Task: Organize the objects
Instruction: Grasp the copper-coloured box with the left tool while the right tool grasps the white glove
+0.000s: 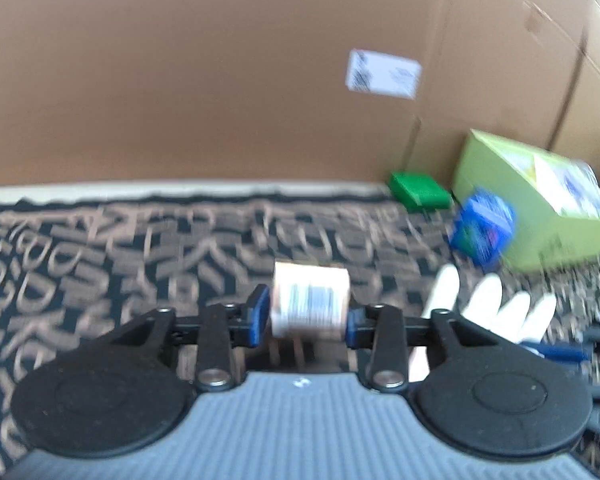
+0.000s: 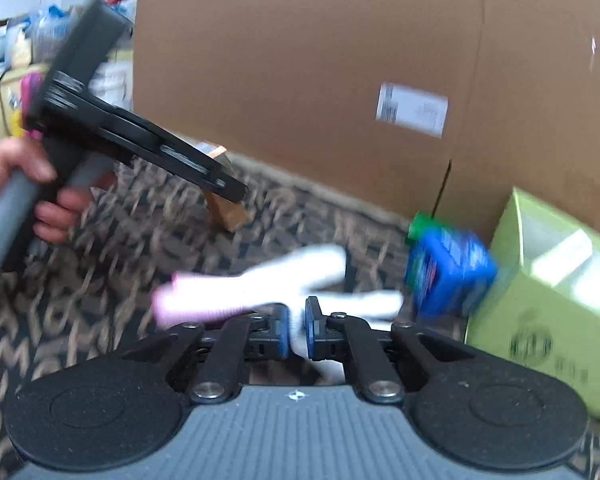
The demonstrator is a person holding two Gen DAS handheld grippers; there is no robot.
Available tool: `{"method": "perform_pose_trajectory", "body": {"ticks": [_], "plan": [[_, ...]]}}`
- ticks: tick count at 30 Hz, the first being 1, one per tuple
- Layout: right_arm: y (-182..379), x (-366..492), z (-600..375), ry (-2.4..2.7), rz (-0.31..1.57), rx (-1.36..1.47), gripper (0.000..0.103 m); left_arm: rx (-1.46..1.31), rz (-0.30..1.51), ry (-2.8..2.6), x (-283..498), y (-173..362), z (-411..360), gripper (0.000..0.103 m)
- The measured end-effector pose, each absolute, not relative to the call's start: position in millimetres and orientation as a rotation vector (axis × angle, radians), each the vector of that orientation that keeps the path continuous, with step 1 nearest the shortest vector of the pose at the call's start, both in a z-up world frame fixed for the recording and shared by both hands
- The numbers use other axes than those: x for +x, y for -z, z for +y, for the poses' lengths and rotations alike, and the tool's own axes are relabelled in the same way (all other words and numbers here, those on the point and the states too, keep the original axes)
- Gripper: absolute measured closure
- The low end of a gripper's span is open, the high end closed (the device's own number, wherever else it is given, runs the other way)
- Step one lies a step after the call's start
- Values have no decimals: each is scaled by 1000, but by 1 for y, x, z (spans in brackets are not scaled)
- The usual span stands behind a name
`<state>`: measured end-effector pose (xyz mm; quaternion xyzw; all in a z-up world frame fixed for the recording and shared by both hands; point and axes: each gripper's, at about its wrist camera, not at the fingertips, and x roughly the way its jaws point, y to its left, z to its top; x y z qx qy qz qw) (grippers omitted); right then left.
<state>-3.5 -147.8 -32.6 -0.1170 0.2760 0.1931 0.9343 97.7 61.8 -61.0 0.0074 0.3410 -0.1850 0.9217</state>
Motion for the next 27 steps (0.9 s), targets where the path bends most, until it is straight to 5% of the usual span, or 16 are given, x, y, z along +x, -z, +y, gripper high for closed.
{"method": "perform_pose_trajectory", "body": {"ticks": [2, 3, 4, 6, 11, 16, 18, 20, 23, 27], "plan": [[40, -12, -154, -387, 620, -205, 87, 49, 680, 368, 79, 63, 65, 34], [41, -15, -158, -379, 640, -171, 73, 66, 666, 353, 71, 62, 67, 24], [43, -15, -164, -374, 655, -127, 49, 80, 654, 342, 63, 62, 68, 17], [43, -21, -175, -354, 699, 5, 18, 99, 644, 335, 55, 58, 70, 13], [51, -30, -186, -355, 765, 273, 18, 108, 664, 317, 67, 56, 65, 15], [51, -14, -166, -254, 738, 294, 18, 122, 709, 331, 79, 68, 59, 49], [52, -7, -156, -245, 710, 273, 19, 104, 717, 317, 80, 71, 60, 51], [53, 0, -145, -246, 690, 226, 27, 75, 718, 302, 80, 73, 64, 51], [55, 7, -130, -252, 662, 123, 53, 52, 713, 285, 78, 75, 69, 39], [57, 3, -128, -304, 644, 98, 79, 64, 717, 275, 79, 82, 69, 43]]}}
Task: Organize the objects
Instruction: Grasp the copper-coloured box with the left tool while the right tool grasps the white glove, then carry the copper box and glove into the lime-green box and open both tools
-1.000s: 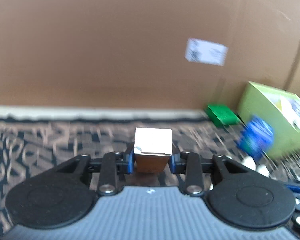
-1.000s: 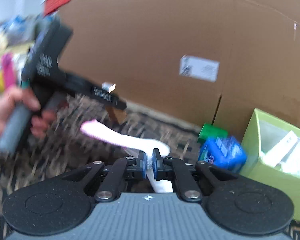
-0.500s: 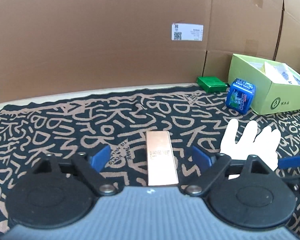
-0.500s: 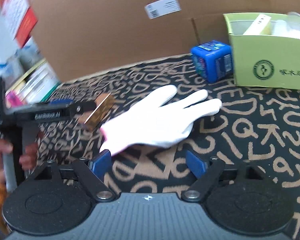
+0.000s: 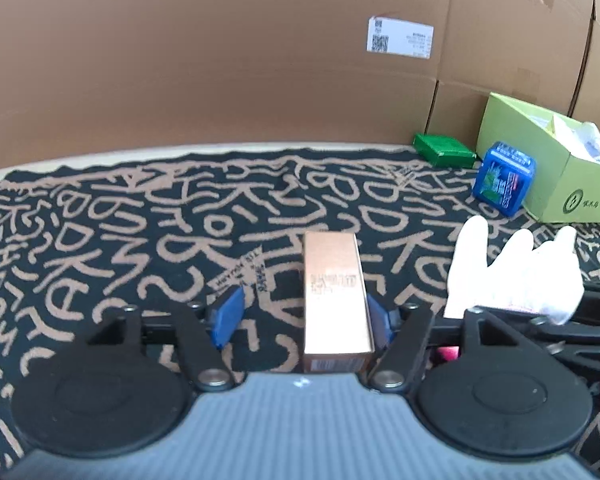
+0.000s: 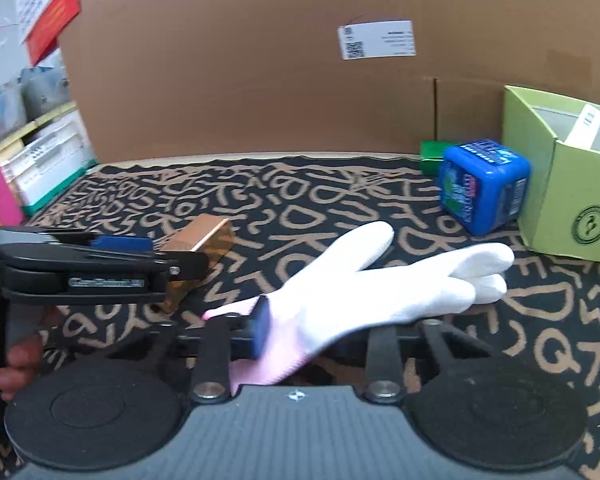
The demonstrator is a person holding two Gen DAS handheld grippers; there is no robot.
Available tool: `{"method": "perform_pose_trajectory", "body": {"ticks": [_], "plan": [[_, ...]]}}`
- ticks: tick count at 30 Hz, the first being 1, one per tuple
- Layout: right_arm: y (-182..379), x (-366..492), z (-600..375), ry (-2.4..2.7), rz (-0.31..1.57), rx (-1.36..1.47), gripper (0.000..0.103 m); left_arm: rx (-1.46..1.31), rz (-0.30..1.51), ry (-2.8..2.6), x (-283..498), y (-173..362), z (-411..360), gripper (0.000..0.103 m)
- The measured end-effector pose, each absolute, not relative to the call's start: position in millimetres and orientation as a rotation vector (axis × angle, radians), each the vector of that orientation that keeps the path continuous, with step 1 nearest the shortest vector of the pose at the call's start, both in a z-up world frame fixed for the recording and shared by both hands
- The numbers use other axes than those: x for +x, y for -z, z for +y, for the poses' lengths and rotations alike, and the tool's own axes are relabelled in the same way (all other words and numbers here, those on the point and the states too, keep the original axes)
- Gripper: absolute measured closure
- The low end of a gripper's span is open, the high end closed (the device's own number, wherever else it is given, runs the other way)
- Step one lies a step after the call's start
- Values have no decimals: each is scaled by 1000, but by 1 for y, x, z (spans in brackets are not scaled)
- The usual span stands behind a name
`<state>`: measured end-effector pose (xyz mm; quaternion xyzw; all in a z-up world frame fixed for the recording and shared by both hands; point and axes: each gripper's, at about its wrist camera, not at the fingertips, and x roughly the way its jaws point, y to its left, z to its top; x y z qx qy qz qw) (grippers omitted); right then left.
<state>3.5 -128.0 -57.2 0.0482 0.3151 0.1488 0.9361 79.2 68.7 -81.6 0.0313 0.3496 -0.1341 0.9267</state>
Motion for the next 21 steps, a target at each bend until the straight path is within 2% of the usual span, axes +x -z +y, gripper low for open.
{"method": "perform_pose_trajectory", "body": {"ticks": [1, 4, 10, 21], "plan": [[57, 2, -131, -312, 644, 109, 83, 83, 706, 275, 78, 82, 66, 53], [58, -5, -139, -327, 648, 159, 88, 95, 695, 294, 74, 80, 61, 72], [54, -22, -151, -308, 617, 239, 91, 44, 711, 292, 70, 77, 57, 72], [11, -46, -201, -166, 407, 263, 92, 11, 648, 398, 62, 40, 21, 72]]}}
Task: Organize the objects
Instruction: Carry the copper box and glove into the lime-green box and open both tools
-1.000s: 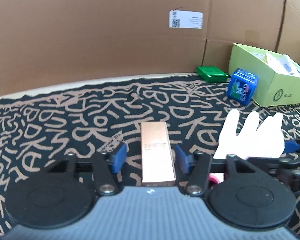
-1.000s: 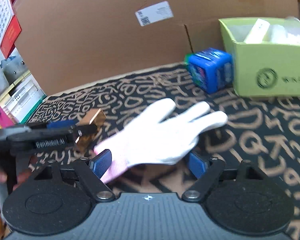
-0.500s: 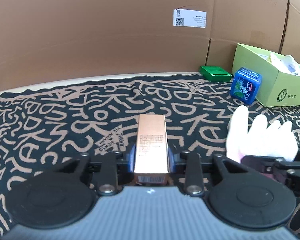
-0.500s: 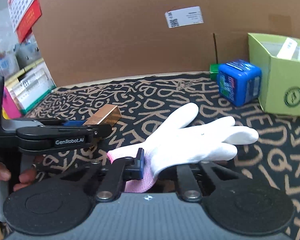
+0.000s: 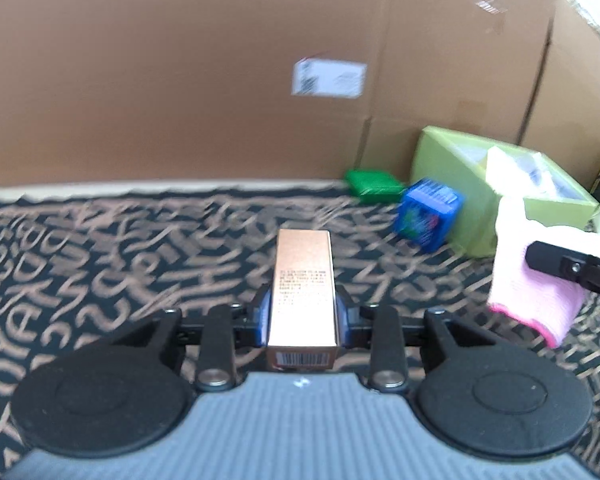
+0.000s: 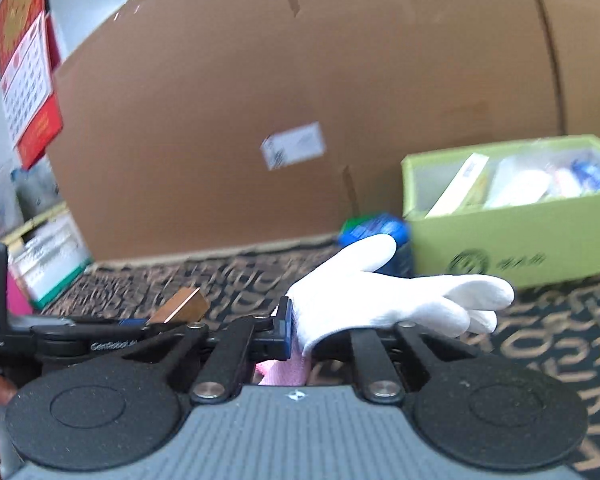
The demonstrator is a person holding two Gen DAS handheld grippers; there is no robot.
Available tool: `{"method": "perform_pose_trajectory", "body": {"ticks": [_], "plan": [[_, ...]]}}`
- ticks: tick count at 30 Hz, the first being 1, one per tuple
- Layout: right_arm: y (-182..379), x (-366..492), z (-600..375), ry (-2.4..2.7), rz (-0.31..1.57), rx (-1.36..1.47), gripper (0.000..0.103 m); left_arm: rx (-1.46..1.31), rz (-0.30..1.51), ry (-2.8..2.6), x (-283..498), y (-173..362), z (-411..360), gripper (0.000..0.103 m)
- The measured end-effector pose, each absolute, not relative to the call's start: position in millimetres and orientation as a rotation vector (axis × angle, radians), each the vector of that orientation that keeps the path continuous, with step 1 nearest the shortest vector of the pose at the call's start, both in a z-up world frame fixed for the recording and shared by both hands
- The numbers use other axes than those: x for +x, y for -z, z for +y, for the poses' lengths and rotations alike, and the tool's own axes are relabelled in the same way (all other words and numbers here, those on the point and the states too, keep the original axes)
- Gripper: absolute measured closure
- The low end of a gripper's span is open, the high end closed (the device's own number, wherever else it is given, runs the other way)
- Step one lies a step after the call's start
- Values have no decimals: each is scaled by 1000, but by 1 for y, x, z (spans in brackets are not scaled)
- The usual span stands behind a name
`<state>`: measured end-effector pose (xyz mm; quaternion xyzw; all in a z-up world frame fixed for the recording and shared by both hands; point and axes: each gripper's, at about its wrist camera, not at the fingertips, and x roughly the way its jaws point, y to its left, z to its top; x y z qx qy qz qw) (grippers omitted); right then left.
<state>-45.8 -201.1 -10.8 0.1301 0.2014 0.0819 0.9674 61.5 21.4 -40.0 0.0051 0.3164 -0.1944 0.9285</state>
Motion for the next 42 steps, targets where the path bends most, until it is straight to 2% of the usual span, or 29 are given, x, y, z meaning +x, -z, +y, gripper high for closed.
{"method": "perform_pose_trajectory", "body": {"ticks": [10, 17, 22, 27, 28, 29, 30, 31, 32, 33, 38, 40, 42], "plan": [[-20, -55, -266, -13, 243, 238, 92, 46, 534, 571, 70, -9, -62, 72], [-45, -29, -308, 101, 148, 116, 92, 67, 475, 685, 87, -38, -136, 72], [-55, 5, -342, 138, 143, 110, 92, 84, 493, 723, 113, -38, -192, 72], [-44, 44, -387, 137, 206, 225, 91, 139, 486, 731, 137, -26, -243, 72], [-38, 52, -395, 133, 232, 242, 88, 154, 494, 735, 142, -20, -251, 72], [-31, 59, -403, 129, 261, 265, 84, 169, 506, 734, 147, -14, -257, 70], [-21, 67, -413, 125, 309, 301, 67, 176, 515, 721, 148, -9, -259, 57], [-12, 71, -423, 129, 371, 354, 45, 170, 515, 709, 148, -4, -258, 36], [-4, 70, -431, 140, 405, 413, 37, 151, 499, 702, 147, -1, -254, 28], [3, 63, -438, 147, 398, 466, 35, 133, 482, 692, 146, 2, -249, 23], [9, 27, -434, 204, 305, 427, 32, 136, 463, 684, 141, 7, -241, 21], [9, 20, -431, 195, 288, 424, 32, 130, 444, 677, 136, 5, -237, 11], [6, 14, -423, 192, 273, 402, 32, 126, 429, 666, 131, 0, -235, 5]]}}
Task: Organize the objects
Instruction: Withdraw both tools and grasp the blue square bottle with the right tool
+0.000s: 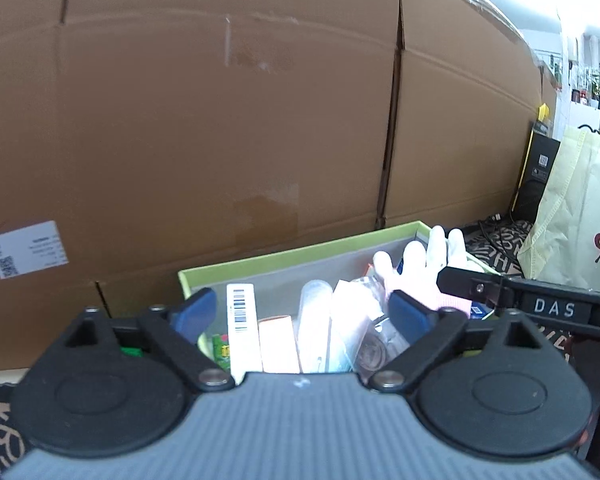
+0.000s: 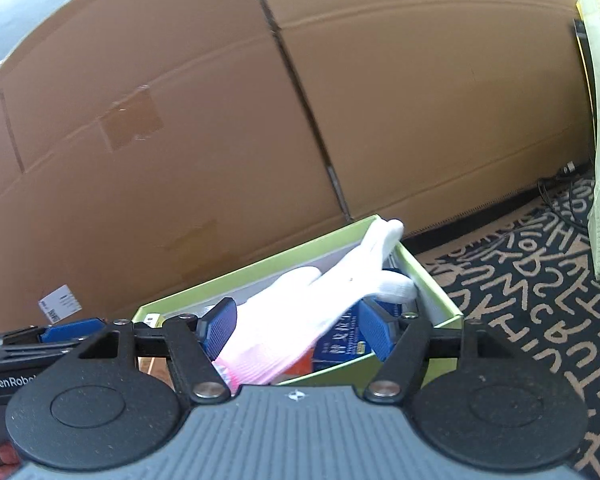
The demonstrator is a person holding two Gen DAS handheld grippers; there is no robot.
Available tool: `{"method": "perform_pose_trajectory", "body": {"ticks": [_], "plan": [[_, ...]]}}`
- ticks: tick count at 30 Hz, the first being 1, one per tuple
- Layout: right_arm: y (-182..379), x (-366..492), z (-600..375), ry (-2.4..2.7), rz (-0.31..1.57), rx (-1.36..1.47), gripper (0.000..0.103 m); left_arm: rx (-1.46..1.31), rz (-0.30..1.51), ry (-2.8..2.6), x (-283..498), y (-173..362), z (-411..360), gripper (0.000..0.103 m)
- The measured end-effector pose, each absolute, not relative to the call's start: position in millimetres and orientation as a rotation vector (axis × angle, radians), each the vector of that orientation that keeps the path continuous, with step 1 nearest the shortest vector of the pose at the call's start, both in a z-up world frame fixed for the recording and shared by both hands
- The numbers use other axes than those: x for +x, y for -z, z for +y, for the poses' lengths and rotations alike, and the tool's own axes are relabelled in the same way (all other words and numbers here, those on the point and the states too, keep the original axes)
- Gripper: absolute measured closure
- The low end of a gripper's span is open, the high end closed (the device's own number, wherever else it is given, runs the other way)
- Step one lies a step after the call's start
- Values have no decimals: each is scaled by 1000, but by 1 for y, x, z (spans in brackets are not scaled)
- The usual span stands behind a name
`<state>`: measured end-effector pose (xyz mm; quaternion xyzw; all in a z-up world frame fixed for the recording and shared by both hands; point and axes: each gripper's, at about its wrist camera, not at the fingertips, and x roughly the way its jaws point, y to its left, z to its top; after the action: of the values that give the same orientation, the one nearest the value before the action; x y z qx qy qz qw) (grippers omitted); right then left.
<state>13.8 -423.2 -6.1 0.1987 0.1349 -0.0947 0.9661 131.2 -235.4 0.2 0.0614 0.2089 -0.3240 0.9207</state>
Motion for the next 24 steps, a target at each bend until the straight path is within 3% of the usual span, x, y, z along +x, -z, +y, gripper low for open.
{"method": "perform_pose_trajectory", "body": {"ticks": [3, 8, 15, 17, 19, 21, 24], "plan": [[-2, 11, -414, 221, 257, 328, 30, 126, 418, 657, 127, -6, -226, 0], [-13, 11, -402, 408, 298, 212, 25, 112, 392, 613, 109, -16, -190, 0], [-17, -12, -353, 226, 262, 148, 26, 81, 441, 489, 98, -6, -127, 0], [-12, -10, -330, 162, 269, 103, 37, 64, 464, 447, 98, 2, -107, 0], [-5, -7, -306, 84, 282, 72, 60, 40, 495, 408, 101, 9, -87, 0], [2, 2, -281, -6, 308, 43, 65, 12, 520, 370, 104, 14, -66, 0], [13, 19, -248, -87, 348, 10, 66, -20, 545, 336, 108, 18, -44, 0]]}}
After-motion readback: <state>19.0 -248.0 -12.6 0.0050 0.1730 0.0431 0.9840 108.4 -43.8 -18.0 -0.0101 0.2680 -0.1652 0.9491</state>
